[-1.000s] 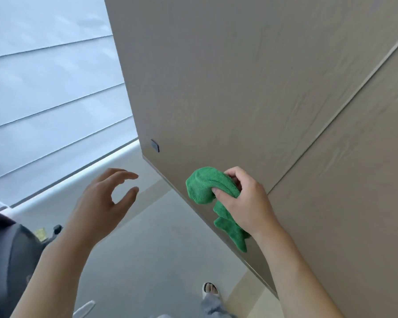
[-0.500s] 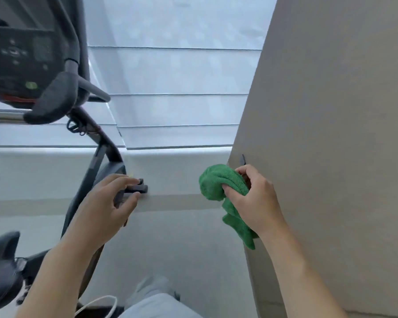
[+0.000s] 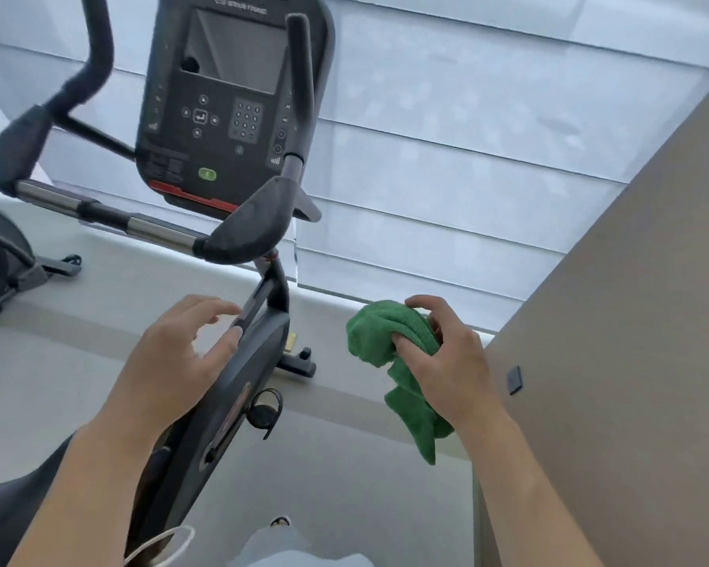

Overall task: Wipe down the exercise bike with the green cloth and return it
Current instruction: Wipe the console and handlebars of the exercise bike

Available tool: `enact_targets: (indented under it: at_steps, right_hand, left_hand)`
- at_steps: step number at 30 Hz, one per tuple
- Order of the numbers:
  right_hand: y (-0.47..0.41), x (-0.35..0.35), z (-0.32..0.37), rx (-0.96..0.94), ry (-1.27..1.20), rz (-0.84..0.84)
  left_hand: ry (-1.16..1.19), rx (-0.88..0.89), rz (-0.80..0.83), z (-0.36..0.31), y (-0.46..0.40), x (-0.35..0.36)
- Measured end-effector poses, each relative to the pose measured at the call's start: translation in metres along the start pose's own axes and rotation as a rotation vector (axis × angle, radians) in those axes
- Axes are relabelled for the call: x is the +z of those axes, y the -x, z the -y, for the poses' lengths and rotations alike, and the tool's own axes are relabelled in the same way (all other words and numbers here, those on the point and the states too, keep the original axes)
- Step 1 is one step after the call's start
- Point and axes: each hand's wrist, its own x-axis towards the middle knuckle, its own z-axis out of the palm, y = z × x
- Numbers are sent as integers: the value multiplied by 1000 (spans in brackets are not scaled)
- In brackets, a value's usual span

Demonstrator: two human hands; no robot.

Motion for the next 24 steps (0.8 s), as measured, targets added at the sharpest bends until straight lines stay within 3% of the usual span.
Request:
enact_targets:
  at_steps: [12, 24]
  right_hand:
    - [-115, 59, 80, -250, -110, -113]
    - [-250, 100, 113, -527, -3, -39]
  left_hand:
    - [39, 11, -96, 64, -80, -22]
    - [-34, -186, -220, 69, -103, -10]
